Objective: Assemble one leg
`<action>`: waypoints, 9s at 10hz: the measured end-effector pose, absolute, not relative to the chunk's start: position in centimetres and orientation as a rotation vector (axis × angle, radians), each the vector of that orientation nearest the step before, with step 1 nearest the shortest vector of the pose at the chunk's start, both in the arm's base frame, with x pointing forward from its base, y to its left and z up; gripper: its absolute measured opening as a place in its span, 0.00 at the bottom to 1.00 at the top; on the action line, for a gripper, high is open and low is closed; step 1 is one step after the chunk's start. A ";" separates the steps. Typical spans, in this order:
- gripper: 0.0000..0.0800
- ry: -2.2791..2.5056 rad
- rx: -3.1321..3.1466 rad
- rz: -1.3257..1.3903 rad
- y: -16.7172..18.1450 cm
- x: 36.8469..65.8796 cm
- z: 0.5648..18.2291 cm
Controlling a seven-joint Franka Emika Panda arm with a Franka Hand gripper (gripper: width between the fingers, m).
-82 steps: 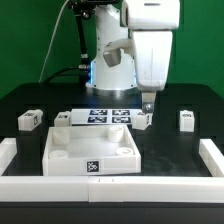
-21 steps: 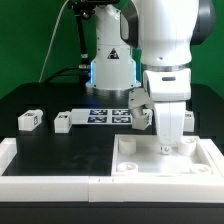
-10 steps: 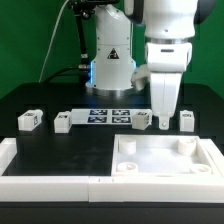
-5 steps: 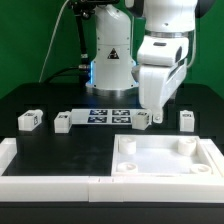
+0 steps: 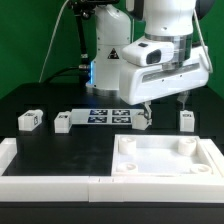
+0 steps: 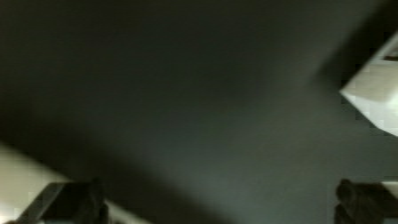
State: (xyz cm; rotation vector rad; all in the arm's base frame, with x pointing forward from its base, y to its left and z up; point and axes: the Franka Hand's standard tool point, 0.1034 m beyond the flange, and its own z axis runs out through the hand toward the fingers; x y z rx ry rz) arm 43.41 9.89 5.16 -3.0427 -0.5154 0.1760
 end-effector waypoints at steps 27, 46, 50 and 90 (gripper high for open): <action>0.81 0.196 -2.582 1.603 16.4 38.4 2.0; 0.36 0.200 -2.576 1.590 15.2 40.8 6.9; 0.36 0.237 -2.729 1.278 15.7 42.8 6.7; 0.36 -0.393 -2.977 -0.629 11.8 60.7 9.1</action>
Offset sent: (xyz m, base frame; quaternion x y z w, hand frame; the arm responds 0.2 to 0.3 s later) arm -0.0109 0.0182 -0.0004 0.0090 0.0028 0.2093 0.9778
